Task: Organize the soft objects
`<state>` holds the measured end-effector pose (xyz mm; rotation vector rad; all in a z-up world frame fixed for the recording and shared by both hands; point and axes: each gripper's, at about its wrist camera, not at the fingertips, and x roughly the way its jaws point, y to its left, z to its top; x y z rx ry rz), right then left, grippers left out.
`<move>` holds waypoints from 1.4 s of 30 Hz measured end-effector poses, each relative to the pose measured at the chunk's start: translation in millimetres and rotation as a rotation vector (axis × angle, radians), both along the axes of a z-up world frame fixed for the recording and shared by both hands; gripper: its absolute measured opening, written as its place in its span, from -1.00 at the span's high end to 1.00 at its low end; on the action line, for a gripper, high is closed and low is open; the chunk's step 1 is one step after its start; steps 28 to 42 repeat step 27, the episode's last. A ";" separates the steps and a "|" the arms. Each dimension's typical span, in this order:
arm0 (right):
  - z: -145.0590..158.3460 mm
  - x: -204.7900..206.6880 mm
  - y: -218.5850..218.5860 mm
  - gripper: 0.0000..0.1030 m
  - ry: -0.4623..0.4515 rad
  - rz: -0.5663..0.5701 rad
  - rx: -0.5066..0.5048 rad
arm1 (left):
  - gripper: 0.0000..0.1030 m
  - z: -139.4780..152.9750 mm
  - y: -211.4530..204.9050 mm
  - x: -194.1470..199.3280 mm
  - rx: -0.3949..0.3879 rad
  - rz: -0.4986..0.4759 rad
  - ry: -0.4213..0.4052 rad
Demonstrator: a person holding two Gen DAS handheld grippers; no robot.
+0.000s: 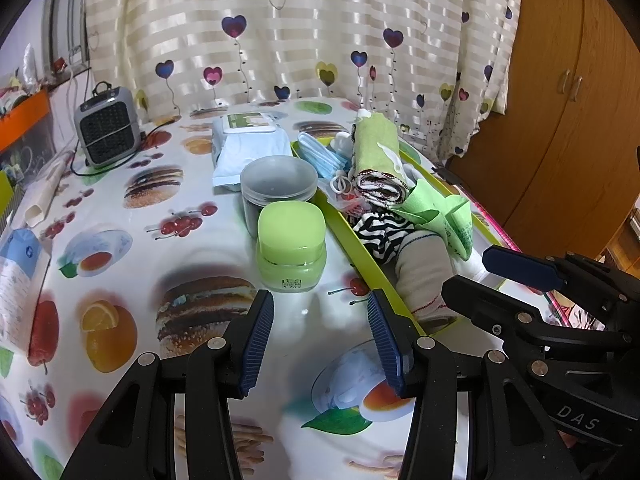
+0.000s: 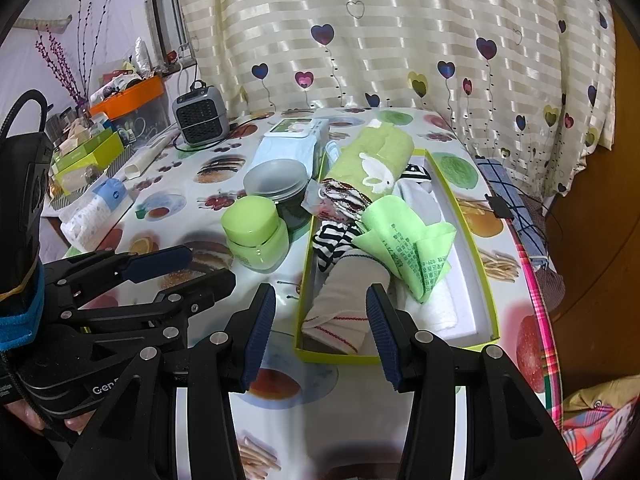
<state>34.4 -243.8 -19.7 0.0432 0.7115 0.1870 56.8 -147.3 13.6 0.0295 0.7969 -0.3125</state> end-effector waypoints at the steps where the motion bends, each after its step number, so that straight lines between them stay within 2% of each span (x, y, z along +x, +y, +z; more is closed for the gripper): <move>1: -0.1 -0.2 -0.2 0.06 0.000 0.000 -0.001 | 0.07 0.2 0.1 0.2 0.000 0.000 0.000; 42: -0.6 -2.3 0.2 0.06 -0.004 0.000 -0.002 | 0.07 -0.9 -1.9 -2.9 0.000 -0.007 0.002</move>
